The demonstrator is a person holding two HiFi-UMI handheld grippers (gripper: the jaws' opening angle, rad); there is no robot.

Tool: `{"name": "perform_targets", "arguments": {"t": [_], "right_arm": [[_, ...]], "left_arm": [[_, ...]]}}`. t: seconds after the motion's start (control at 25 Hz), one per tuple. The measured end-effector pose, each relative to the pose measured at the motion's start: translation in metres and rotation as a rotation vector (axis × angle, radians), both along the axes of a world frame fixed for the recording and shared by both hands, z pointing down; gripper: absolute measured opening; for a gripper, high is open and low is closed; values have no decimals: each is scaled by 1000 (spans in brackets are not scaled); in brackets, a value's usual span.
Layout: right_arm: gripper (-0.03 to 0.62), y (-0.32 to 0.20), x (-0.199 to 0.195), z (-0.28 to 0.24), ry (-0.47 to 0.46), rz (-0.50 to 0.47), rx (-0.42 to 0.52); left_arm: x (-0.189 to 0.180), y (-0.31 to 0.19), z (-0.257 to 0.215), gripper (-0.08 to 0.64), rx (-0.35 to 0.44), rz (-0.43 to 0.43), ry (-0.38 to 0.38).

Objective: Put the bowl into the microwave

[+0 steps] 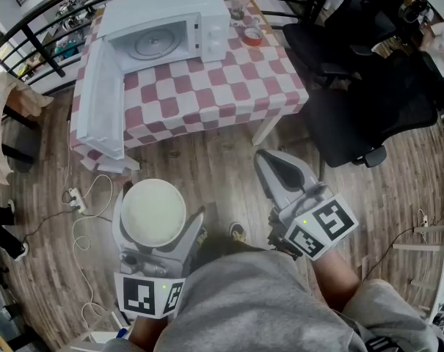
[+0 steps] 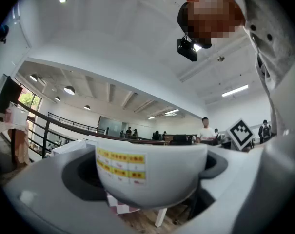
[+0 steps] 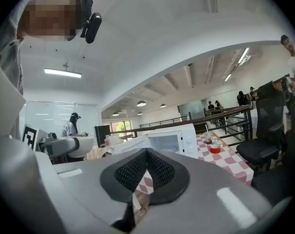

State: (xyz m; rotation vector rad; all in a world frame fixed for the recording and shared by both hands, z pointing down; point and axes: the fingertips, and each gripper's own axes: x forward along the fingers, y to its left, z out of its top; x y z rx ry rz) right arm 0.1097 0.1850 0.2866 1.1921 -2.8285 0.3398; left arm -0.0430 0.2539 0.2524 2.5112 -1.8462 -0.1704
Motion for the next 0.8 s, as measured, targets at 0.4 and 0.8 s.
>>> {"name": "perform_targets", "arguments": {"t": [0.4, 0.8], "right_arm": [[0, 0, -14, 0, -51, 15, -9], [0, 2, -52, 2, -36, 16, -4]], "left_arm": [[-16, -1, -4, 531, 22, -2, -21], [-53, -4, -6, 531, 43, 3, -4]]}}
